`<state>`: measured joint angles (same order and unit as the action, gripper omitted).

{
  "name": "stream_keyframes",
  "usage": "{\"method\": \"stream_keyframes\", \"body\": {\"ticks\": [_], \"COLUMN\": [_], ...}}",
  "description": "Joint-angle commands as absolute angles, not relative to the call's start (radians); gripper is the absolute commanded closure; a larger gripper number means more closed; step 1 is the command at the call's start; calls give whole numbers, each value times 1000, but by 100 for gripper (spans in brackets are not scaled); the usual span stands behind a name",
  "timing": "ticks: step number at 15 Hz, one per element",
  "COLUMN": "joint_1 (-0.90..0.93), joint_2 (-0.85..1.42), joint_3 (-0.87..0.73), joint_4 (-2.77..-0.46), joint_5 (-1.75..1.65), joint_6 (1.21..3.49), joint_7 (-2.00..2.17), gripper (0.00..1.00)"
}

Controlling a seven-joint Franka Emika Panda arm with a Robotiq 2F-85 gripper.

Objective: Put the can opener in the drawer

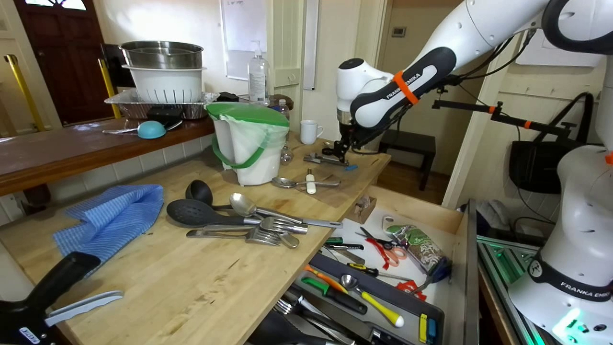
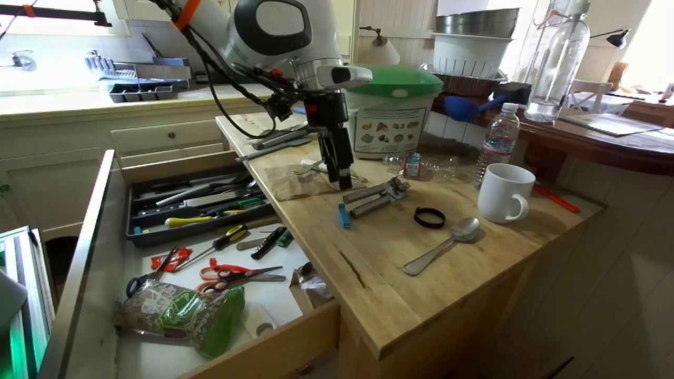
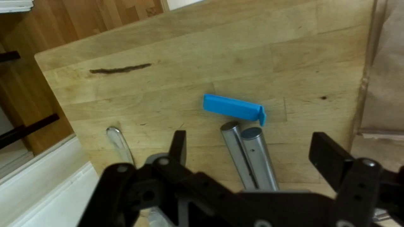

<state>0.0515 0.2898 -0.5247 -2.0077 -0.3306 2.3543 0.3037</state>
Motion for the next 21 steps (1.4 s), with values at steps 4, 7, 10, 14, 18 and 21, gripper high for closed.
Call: {"method": "stream_keyframes", "body": {"ticks": [4, 7, 10, 14, 18, 21], "joint_1": [-146, -189, -218, -200, -216, -235], "joint_2": [281, 291, 302, 292, 289, 307], "joint_3": [-331, -269, -232, -248, -237, -223], "joint_4": [-2019, -2007, -1987, -1993, -1996, -1989], "joint_5": [-150, -45, -4, -44, -53, -36], "joint_6": [2407, 2458, 2477, 2449, 2502, 2552], "joint_7": [232, 156, 42, 108, 10, -83], "gripper": [0, 0, 0, 0, 0, 0]}}
